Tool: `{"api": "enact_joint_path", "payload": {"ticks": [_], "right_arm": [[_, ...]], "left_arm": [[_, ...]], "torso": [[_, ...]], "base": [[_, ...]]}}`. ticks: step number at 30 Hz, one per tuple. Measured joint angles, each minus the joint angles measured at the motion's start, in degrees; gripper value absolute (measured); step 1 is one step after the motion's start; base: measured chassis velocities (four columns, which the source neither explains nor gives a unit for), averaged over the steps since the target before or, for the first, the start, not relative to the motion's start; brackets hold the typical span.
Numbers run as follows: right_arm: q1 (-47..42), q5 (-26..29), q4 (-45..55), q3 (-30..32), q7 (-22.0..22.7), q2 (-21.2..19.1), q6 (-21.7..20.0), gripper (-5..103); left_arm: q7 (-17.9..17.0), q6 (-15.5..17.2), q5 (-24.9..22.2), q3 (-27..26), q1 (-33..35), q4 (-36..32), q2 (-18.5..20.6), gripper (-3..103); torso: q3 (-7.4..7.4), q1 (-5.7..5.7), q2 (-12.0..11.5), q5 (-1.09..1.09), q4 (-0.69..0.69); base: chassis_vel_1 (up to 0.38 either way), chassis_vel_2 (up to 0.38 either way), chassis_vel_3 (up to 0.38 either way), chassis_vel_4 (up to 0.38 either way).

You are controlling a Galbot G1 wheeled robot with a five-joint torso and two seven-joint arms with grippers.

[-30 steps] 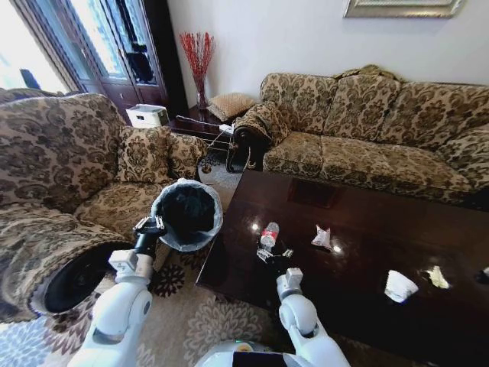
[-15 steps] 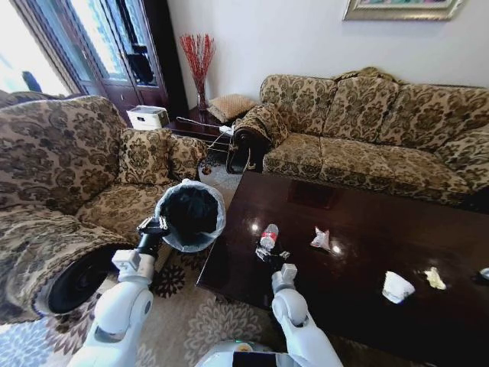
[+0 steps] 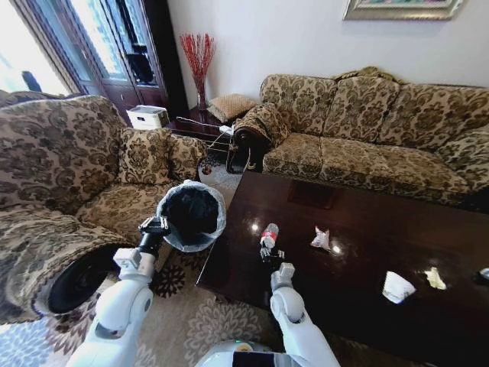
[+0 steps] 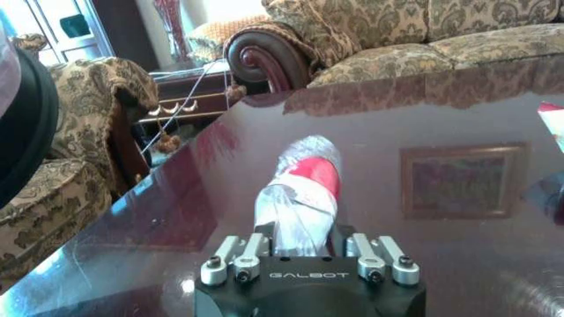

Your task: Move to the front of the table and place the trash on the table into the trash bin.

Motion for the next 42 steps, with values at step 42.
{"api": "enact_joint_path", "payload": {"ticks": [42], "right_arm": [[46.60,35.49,26.12,-24.08,-5.04,-40.21,-1.79,16]], "left_arm": [[2.04,14.57,-22.66,13.83,-29.55,16.70,24.99,2]], "torso": [[-0.07,-0.04,-0.16,-0.02,0.00]], "base": [[0.000,0.000,0.000,0.000]]}}
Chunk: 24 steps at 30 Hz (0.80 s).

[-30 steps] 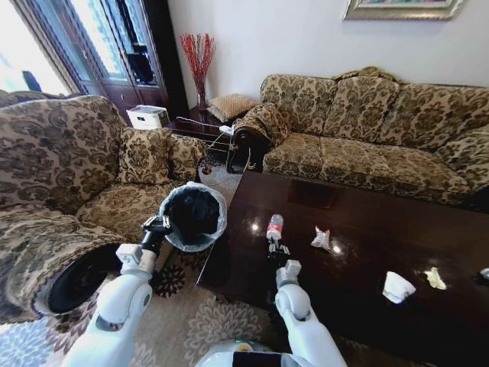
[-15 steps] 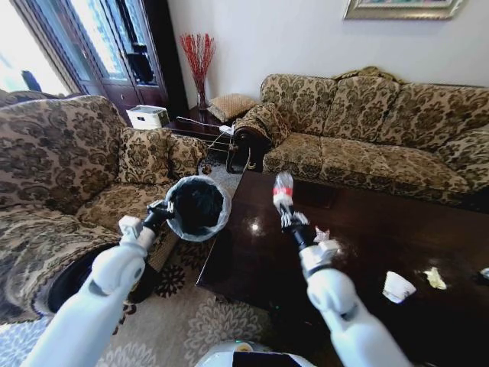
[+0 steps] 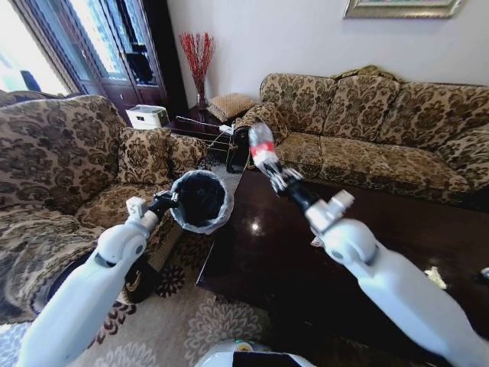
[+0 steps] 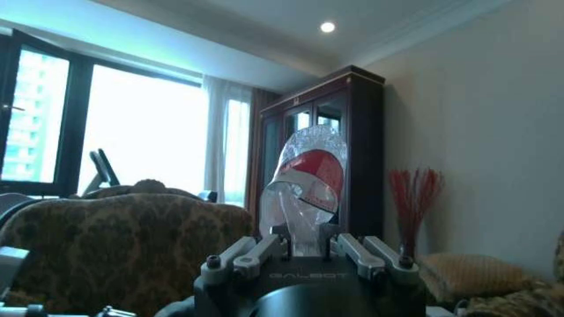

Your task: Move to the front of the table and place the trash on the table into the trash bin.

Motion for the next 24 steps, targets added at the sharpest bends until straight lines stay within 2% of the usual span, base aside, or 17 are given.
{"api": "enact_joint_path", "payload": {"ticks": [1,3,4,6,7,10,15,23,24], "right_arm": [[0.00,0.00,0.00,0.00,0.00,0.00,0.00,16],[4.08,0.31,-1.08,-4.34,0.05,1.62,0.00,15],[7.72,0.12,-2.80,-8.80,-0.14,3.58,0.43,15],[8.88,-0.10,-3.45,-10.07,-0.26,4.45,0.61,15],[11.95,-1.47,-5.51,-13.63,-0.79,7.00,1.32,15],[13.73,-4.12,-7.79,-16.43,-1.70,9.20,2.06,15],[13.94,-7.57,-10.15,-18.71,-3.19,10.41,2.43,15],[12.03,-13.66,-11.85,-19.93,-4.99,10.10,3.63,15],[11.33,-14.81,-11.85,-19.86,-5.17,9.80,3.22,13]], "left_arm": [[0.00,0.00,0.00,0.00,0.00,0.00,0.00,2],[0.00,0.38,-0.62,1.11,-1.43,0.99,0.45,2],[-0.01,0.80,-1.27,0.92,-1.54,1.32,1.02,2],[0.02,0.93,-1.52,0.65,-1.40,1.34,1.23,2],[0.00,1.30,-2.11,0.44,-1.62,1.85,1.73,2],[-0.13,1.86,-2.66,1.61,-3.24,3.15,1.96,2],[-0.12,2.69,-3.66,2.80,-4.66,3.94,1.90,2],[-0.12,2.89,-3.74,2.84,-4.22,3.90,1.29,2],[-0.15,2.89,-3.67,2.80,-4.02,3.87,1.21,2]], "torso": [[0.00,0.00,0.00,0.00,0.00],[-0.01,-0.01,0.00,0.01,-0.04],[-0.01,-0.02,0.00,0.01,-0.05],[-0.01,-0.03,0.00,0.01,-0.05],[-0.01,-0.02,0.00,0.02,0.07],[-0.01,-0.02,0.00,-0.01,0.07],[-0.02,-0.02,0.00,0.04,-0.03],[-0.02,-0.02,-0.01,0.02,-0.01],[-0.02,-0.02,-0.01,0.00,0.01]], "base": [[0.000,0.000,0.000,0.000],[0.000,0.000,0.000,0.000],[0.000,0.000,0.000,0.000],[0.000,0.000,0.000,0.000],[0.000,0.000,0.000,0.000],[0.000,0.000,0.000,0.000],[0.000,0.000,0.000,0.000],[0.000,0.000,0.000,0.000],[0.000,0.000,0.000,0.000]]}}
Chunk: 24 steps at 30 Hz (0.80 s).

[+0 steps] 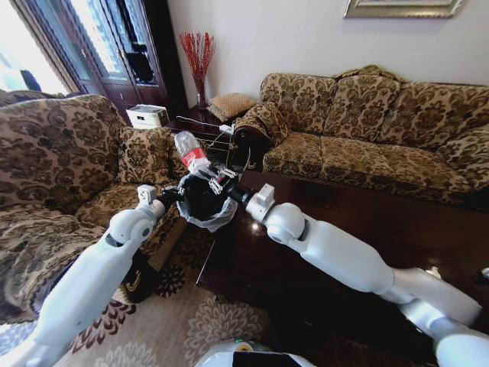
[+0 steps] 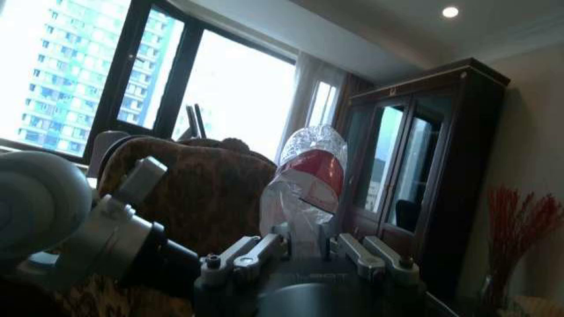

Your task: Move to the front of the table and place the trash on the table into the trash bin.

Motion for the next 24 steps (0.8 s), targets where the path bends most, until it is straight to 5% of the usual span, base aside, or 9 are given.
{"api": "enact_joint_path", "payload": {"ticks": [17,24], "right_arm": [[-5.04,-2.95,1.93,1.81,1.70,-1.22,-0.41,69],[-7.57,1.91,4.04,9.73,6.02,-1.36,-2.57,95]], "left_arm": [[-0.06,-0.59,-2.13,-1.50,1.38,-1.06,0.73,2],[-0.17,-1.73,-1.10,-1.61,1.60,-1.49,0.34,2]], "torso": [[-0.01,-0.01,0.00,0.02,0.00],[-0.01,-0.01,0.00,0.02,-0.01]], "base": [[0.000,0.000,0.000,0.000],[0.000,0.000,0.000,0.000]]}}
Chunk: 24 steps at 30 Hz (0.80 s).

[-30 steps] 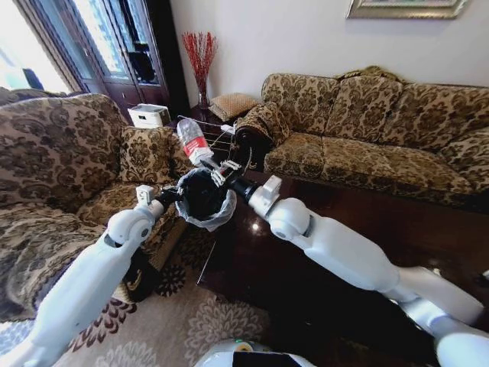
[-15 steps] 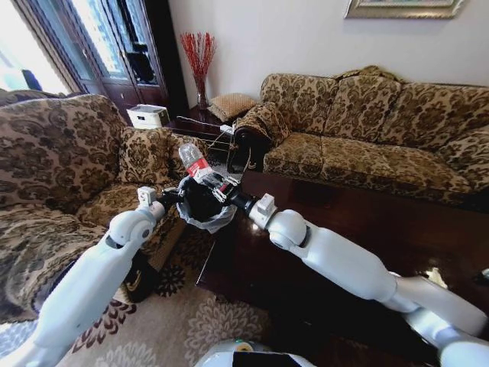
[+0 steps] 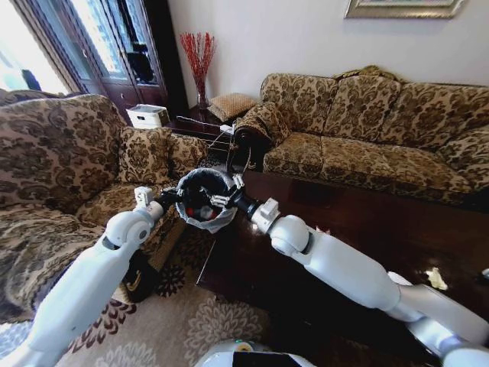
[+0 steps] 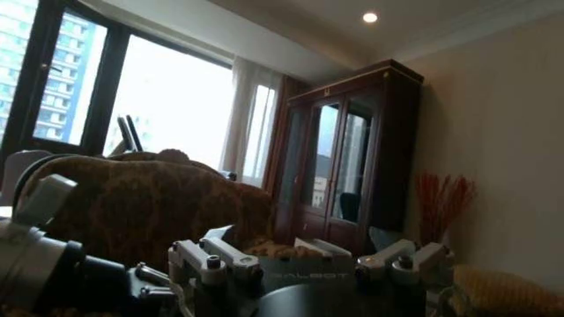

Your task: Move to the front of the table and place the trash on the table into the trash bin.

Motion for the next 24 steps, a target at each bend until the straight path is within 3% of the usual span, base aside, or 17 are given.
{"api": "enact_joint_path", "payload": {"ticks": [2,3,5,7,10,15,24], "right_arm": [[-4.07,0.58,-0.06,6.40,1.99,-1.45,-1.64,99],[-4.07,0.58,-0.06,6.40,1.99,-1.45,-1.64,99],[-10.01,0.64,-0.55,13.82,3.83,-3.49,-3.45,100],[-11.37,0.62,-0.74,15.49,4.06,-3.95,-3.79,100],[-23.19,-0.63,-4.22,25.51,5.76,-6.55,-4.40,100],[-30.53,-2.50,-9.12,29.42,6.38,-5.54,-3.43,100],[-31.43,-5.84,-17.33,29.37,6.87,-0.27,-0.72,100]], "left_arm": [[0.01,-0.33,0.90,-0.34,0.59,-0.19,-0.41,2],[0.01,-0.33,0.90,-0.34,0.59,-0.19,-0.41,2],[0.06,-0.92,1.74,-0.57,1.30,-0.31,-0.92,2],[0.08,-1.14,1.88,-0.60,1.50,-0.32,-1.05,2],[0.27,-1.65,2.60,-1.06,2.36,-0.82,-2.00,2],[0.25,-1.76,3.63,-1.43,3.28,-1.67,-2.56,2],[0.10,-1.75,4.74,-2.09,5.13,-3.60,-2.64,2]], "torso": [[0.00,0.00,0.00,0.00,0.00],[0.00,0.00,0.00,0.00,0.00],[0.00,0.00,0.00,0.01,0.00],[0.00,0.00,0.00,0.01,-0.01],[0.00,0.00,0.00,0.04,-0.04],[0.00,0.00,0.00,-0.01,-0.01],[0.00,0.00,0.00,-0.01,0.02]], "base": [[0.000,0.000,0.000,0.000],[0.000,0.000,0.000,0.000],[0.000,0.000,0.000,0.000],[0.000,0.000,0.000,0.000],[0.000,0.000,0.000,0.000],[-0.006,-0.007,-0.012,-0.005],[-0.045,-0.034,-0.042,-0.038]]}}
